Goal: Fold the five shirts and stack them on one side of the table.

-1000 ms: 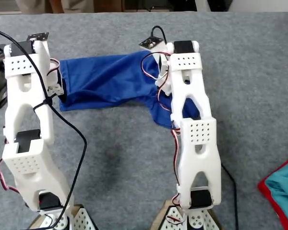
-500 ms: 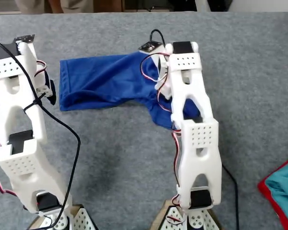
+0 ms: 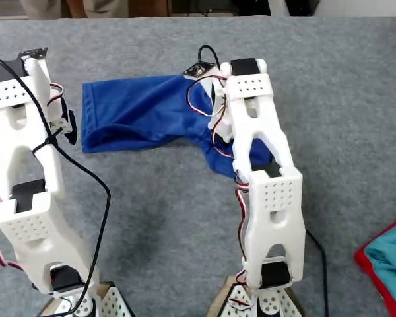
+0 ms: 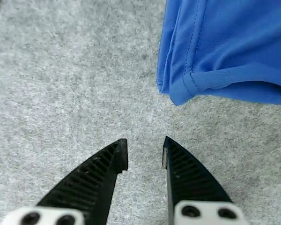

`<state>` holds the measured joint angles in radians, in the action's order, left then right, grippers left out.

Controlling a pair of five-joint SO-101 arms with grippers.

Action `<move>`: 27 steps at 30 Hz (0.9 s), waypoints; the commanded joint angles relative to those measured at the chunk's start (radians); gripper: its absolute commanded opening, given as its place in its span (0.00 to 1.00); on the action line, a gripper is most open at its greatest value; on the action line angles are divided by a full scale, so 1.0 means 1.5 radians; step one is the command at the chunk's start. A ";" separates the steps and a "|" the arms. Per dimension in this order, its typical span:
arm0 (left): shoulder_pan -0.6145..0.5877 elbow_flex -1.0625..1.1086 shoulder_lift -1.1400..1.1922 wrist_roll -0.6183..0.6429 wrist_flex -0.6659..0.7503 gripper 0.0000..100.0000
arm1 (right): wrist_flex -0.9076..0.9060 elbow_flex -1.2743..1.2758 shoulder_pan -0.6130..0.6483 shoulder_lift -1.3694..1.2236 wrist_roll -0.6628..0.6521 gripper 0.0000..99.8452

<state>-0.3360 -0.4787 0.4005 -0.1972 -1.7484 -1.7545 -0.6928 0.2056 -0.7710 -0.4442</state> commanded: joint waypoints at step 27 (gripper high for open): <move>0.001 -0.072 -0.034 -0.001 -0.003 0.14 | 0.002 0.281 0.065 0.271 -0.045 0.29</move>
<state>-0.3360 -0.5263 0.4005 -0.1972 -1.7484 -1.7576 -0.3122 0.2854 -0.4319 -0.4780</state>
